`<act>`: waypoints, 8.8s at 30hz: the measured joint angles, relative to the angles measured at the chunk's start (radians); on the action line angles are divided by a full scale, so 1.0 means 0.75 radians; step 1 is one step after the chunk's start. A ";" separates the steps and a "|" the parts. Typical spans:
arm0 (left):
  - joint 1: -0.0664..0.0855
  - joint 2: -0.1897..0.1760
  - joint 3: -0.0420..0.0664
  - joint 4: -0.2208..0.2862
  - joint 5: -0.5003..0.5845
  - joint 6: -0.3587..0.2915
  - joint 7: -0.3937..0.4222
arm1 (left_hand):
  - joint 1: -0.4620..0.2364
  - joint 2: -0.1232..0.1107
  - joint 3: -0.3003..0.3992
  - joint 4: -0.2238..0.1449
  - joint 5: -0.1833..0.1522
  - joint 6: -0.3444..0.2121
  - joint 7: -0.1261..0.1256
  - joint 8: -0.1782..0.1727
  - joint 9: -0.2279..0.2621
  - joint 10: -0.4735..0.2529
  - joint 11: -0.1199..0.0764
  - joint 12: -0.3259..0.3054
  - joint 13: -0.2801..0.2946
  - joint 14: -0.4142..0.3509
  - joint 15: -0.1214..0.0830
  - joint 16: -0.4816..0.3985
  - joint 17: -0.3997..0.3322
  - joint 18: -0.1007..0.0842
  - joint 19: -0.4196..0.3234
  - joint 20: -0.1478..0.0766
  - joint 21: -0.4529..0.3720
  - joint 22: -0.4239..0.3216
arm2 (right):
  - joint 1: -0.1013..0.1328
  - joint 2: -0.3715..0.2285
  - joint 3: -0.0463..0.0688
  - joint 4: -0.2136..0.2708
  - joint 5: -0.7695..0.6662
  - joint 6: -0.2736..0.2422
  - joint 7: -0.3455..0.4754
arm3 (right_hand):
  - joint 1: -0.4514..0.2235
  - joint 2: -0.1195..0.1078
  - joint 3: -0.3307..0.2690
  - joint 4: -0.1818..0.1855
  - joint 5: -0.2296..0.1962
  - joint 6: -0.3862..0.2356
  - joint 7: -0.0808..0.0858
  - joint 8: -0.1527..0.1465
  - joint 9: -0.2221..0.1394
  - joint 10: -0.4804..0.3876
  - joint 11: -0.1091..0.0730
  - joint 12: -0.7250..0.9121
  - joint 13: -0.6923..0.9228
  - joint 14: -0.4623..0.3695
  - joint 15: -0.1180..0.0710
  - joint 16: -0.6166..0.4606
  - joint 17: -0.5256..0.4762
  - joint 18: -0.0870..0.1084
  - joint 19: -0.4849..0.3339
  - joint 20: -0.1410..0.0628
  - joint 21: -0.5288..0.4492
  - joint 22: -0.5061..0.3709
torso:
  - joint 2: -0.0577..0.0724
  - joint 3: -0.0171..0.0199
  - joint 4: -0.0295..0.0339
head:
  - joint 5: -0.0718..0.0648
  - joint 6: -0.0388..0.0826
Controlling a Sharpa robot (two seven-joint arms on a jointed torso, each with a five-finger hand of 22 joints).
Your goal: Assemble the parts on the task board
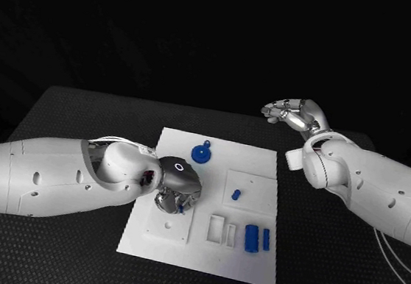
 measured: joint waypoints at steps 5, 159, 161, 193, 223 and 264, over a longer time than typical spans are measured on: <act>-0.002 0.000 0.000 0.000 -0.004 0.000 -0.002 | 0.000 0.000 0.000 0.000 -0.002 0.000 0.000 0.000 0.000 0.000 0.000 0.000 0.000 0.000 0.000 0.000 0.001 0.000 0.000 0.000 0.000 0.000 | 0.000 -0.001 0.000 0.002 0.000 0.001 0.000 | 0.000 0.000 0.000 0.000 0.000 0.000 0.000 0.000 0.000 0.000 0.000 0.000 0.000 0.005 0.004 0.000 0.000 0.000 0.000 0.000 -0.005 0.000 | 0.000 0.0008 -0.0004 | 0.000 -0.001; -0.021 0.050 0.002 -0.001 -0.071 0.011 -0.061 | 0.003 -0.007 0.017 0.005 0.003 0.007 0.001 -0.003 0.008 0.017 -0.007 -0.006 -0.002 0.013 0.002 -0.010 0.017 0.000 0.012 0.003 -0.005 0.020 | 0.000 0.018 0.000 0.008 -0.001 0.009 -0.002 | 0.010 0.010 0.000 0.000 0.000 0.000 0.000 0.004 -0.005 0.000 0.000 0.000 -0.001 0.012 0.006 -0.026 -0.007 0.000 0.000 0.000 -0.024 0.000 | -0.001 0.0023 -0.0014 | -0.006 0.000; -0.022 0.050 0.002 -0.001 -0.072 0.012 -0.062 | 0.003 -0.007 0.017 0.005 0.003 0.007 0.002 -0.003 0.007 0.017 -0.007 -0.003 -0.002 0.013 0.002 -0.010 0.018 0.000 0.012 0.003 -0.005 0.020 | 0.000 0.019 0.000 0.008 -0.001 0.009 -0.002 | 0.010 0.010 0.000 0.000 0.000 0.000 0.000 0.004 -0.005 0.000 0.000 0.000 -0.001 0.012 0.006 -0.026 -0.007 0.000 0.000 0.000 -0.026 0.000 | -0.001 0.0023 -0.0010 | -0.007 0.000; -0.023 0.015 0.001 0.017 -0.084 -0.045 -0.073 | -0.009 -0.019 0.031 0.011 0.001 0.014 -0.002 -0.003 0.009 0.026 -0.007 -0.004 0.001 0.022 -0.003 -0.010 0.027 0.000 0.019 -0.006 -0.009 0.021 | 0.000 0.020 0.000 0.005 -0.001 0.009 -0.002 | 0.010 0.010 0.000 0.000 0.000 0.000 0.000 0.004 -0.006 0.000 0.000 0.000 -0.001 0.012 0.006 -0.031 -0.006 0.000 0.000 0.000 -0.026 0.002 | -0.001 0.0000 0.0003 | -0.009 -0.002; -0.023 0.006 0.001 0.029 -0.080 -0.051 -0.091 | -0.003 -0.018 0.034 0.014 0.003 0.019 -0.006 -0.005 0.007 0.031 -0.012 0.001 0.001 0.027 -0.008 -0.010 0.033 0.000 0.019 -0.005 -0.009 0.022 | 0.000 0.020 0.000 0.006 -0.001 0.009 -0.002 | 0.010 0.010 0.000 0.000 0.000 0.000 0.000 0.004 -0.008 0.000 0.000 0.000 -0.001 0.012 0.006 -0.031 -0.006 0.000 0.000 0.000 -0.031 0.003 | -0.001 0.0014 -0.0004 | -0.009 0.000; -0.023 0.008 0.001 0.008 -0.081 -0.077 -0.113 | -0.001 -0.013 0.047 0.027 0.004 0.025 -0.005 0.005 0.011 0.034 -0.015 0.005 0.000 0.027 -0.008 -0.016 0.037 0.000 0.024 -0.010 -0.013 0.021 | 0.000 0.017 0.000 0.016 -0.017 0.019 -0.008 | 0.015 0.015 0.000 0.000 -0.005 0.000 0.000 0.004 -0.010 0.000 0.000 0.000 -0.001 0.017 0.003 -0.036 -0.006 0.000 0.000 0.000 -0.036 0.006 | -0.002 0.0015 0.0004 | -0.007 0.005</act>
